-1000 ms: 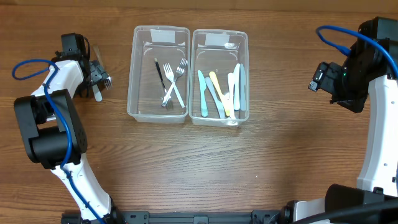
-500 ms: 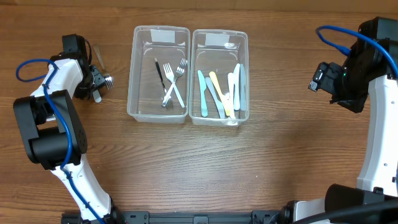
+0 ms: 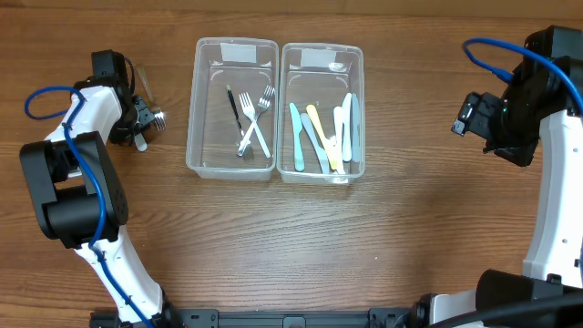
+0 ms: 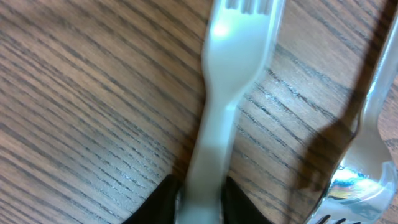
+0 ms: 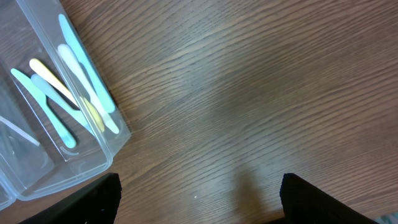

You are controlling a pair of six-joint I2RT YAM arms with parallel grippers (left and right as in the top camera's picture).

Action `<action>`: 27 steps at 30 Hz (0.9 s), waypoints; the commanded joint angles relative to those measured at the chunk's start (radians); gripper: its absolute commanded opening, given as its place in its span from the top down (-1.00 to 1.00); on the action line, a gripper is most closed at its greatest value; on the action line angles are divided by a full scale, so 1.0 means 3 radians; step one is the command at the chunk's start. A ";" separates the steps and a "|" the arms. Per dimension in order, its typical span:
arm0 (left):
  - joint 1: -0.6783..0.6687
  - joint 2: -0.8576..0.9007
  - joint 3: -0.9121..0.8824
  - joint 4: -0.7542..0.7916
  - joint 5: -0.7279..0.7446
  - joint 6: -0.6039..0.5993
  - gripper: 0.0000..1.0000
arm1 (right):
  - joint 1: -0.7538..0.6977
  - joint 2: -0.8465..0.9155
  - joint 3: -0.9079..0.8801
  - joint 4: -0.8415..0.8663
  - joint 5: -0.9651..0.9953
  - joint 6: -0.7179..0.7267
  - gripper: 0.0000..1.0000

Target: Pack container

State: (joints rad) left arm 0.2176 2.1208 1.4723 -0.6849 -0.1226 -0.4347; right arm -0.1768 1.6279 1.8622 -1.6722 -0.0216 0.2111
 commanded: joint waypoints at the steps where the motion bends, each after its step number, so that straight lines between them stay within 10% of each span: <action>1: 0.0017 0.0053 -0.0055 -0.0015 -0.0025 0.0043 0.69 | -0.0001 -0.0034 0.0008 0.0005 0.0003 -0.0008 -0.69; 27: 0.0014 -0.0061 0.0167 -0.0324 -0.0034 0.0254 0.92 | -0.0001 -0.0034 0.0008 0.0011 0.0003 -0.0008 -0.69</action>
State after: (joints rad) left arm 0.2176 2.1189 1.4841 -0.7296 -0.1314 -0.3840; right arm -0.1768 1.6279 1.8622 -1.6726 -0.0219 0.2115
